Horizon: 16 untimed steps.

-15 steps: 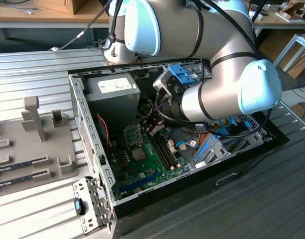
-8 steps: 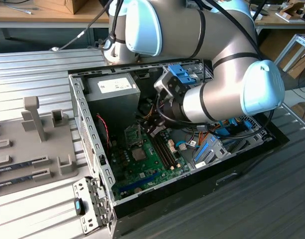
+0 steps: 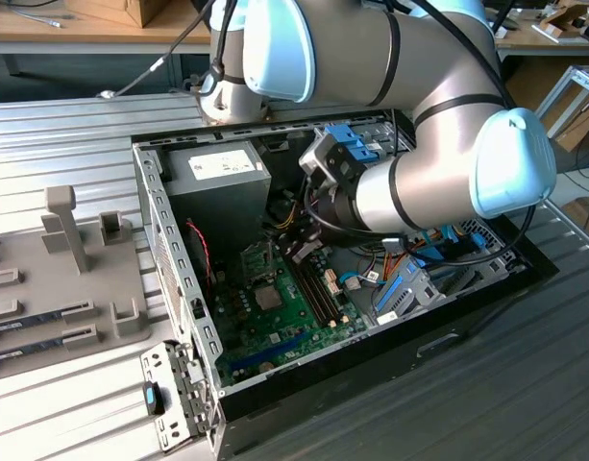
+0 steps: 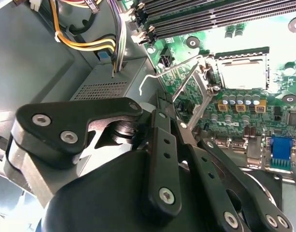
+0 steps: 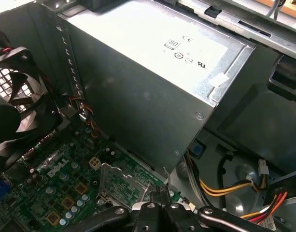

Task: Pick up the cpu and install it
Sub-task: 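Close the cpu cover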

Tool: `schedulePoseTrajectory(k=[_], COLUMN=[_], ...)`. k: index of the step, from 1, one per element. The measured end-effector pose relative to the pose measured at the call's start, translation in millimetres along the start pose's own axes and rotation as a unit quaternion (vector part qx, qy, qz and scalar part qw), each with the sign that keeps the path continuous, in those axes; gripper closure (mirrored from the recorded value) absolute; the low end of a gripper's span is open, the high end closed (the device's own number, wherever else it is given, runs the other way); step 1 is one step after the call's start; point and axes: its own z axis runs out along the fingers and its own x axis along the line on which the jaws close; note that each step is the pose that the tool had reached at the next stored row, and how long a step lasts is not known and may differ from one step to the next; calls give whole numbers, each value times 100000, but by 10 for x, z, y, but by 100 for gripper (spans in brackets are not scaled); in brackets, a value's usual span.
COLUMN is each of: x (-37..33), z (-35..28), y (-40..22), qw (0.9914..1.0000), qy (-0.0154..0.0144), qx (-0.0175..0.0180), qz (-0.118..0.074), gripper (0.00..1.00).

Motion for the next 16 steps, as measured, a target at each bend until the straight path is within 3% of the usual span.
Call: schedulePoseTrajectory(k=[16], x=[51], z=[-76], y=[-35], qw=[99999], qy=[227], qx=[278], qz=[49], gripper=[89])
